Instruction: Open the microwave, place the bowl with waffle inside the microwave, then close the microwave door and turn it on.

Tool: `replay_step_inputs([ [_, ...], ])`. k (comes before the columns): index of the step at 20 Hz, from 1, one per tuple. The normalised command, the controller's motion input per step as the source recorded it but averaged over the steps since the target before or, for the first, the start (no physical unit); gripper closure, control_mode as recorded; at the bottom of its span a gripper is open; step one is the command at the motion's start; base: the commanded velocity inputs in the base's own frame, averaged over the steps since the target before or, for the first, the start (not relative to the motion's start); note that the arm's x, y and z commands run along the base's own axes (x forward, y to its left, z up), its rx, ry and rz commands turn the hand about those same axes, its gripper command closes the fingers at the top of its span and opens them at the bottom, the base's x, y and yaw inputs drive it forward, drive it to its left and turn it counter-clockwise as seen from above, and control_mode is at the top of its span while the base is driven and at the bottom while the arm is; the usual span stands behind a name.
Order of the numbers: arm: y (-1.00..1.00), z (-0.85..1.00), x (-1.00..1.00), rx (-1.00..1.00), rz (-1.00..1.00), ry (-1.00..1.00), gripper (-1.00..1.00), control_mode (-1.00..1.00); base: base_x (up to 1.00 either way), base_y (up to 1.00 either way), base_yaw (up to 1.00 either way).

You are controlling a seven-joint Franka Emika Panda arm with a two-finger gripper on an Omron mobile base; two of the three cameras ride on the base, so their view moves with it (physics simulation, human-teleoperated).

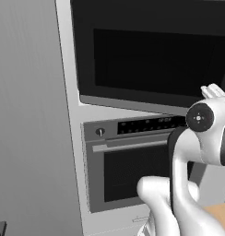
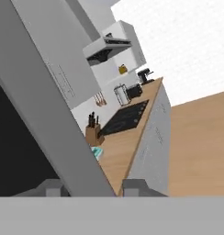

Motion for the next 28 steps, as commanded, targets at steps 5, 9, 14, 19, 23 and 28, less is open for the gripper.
replay_step_inputs([
  [5, 0.00, -0.07, -1.00, -0.26, 0.42, -0.21, 1.00, -1.00, 0.00, 0.00, 0.00],
  [9, 0.02, -0.21, -1.00, -0.31, 0.51, -0.13, 1.00, -1.00, 0.00, 0.00, 0.00],
  [14, 0.23, -0.20, -0.92, -0.30, 0.41, -0.04, 1.00, -1.00, 0.00, 0.00, 0.00],
  [19, 0.68, -0.07, -0.03, -0.12, 0.19, -0.12, -1.00, -1.00, 0.00, 0.00, 0.00],
  [23, 0.25, 0.00, -0.12, -0.05, 0.05, -0.17, -1.00, -1.00, 0.00, 0.00, 0.00],
  [28, 0.04, 0.00, -0.27, -0.10, 0.00, -0.09, -1.00, -1.00, 0.00, 0.00, 0.00],
])
